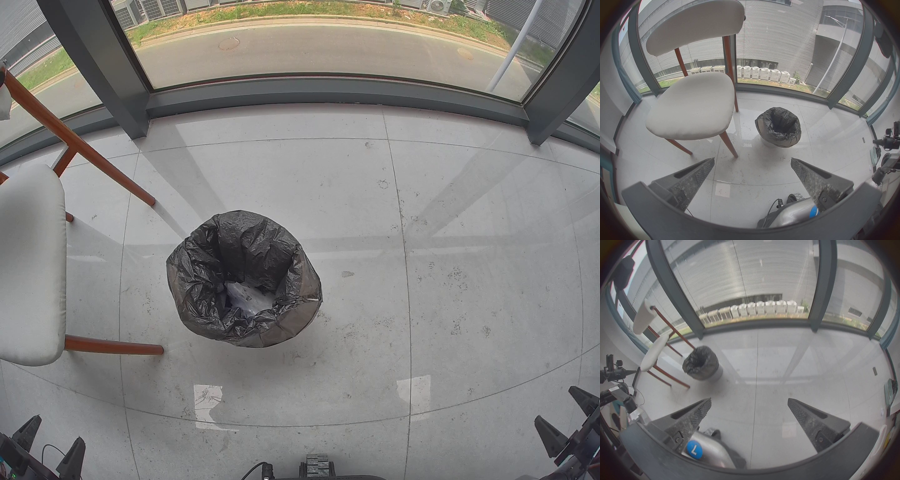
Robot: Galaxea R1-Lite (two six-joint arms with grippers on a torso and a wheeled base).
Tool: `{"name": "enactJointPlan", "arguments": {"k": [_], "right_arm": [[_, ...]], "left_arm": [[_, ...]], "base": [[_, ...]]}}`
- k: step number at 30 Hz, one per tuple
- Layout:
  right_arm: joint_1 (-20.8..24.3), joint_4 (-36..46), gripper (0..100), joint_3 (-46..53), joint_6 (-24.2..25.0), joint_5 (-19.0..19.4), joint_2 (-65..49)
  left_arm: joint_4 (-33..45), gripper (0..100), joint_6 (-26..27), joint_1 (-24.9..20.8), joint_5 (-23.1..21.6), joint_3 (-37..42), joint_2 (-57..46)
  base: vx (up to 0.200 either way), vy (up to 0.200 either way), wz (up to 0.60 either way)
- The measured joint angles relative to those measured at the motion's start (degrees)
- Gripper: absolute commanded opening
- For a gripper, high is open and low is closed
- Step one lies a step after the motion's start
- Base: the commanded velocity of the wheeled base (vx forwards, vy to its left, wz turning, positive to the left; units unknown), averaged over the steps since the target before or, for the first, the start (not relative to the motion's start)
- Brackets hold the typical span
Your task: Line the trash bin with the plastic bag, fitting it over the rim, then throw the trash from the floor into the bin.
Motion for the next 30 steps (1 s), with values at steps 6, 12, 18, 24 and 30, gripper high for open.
{"name": "enactJointPlan", "arguments": {"k": [6,12,18,24,30], "right_arm": [[-0.82,-2.35,100,1.95,0.04,-8.75,-8.48],[-1.16,-3.79,100,2.83,-0.27,-10.34,-11.19],[-1.18,-3.80,100,2.97,-0.35,-9.87,-12.07],[-1.18,-3.80,100,2.97,-0.35,-9.81,-12.29],[-1.18,-3.83,100,3.00,-0.32,-9.74,-12.31]], "left_arm": [[-0.55,100,2.39,1.41,0.82,0.60,-2.46],[-1.61,100,2.82,1.95,2.02,1.18,-3.78],[-12.12,100,3.86,2.06,1.37,3.96,-4.22],[-18.02,100,4.52,2.06,0.79,6.47,-4.33],[-13.39,100,4.75,2.11,-0.35,7.28,-4.34]], "base": [[0.000,0.000,0.00],[0.000,0.000,0.00],[0.000,0.000,0.00],[0.000,0.000,0.00],[0.000,0.000,0.00]]}}
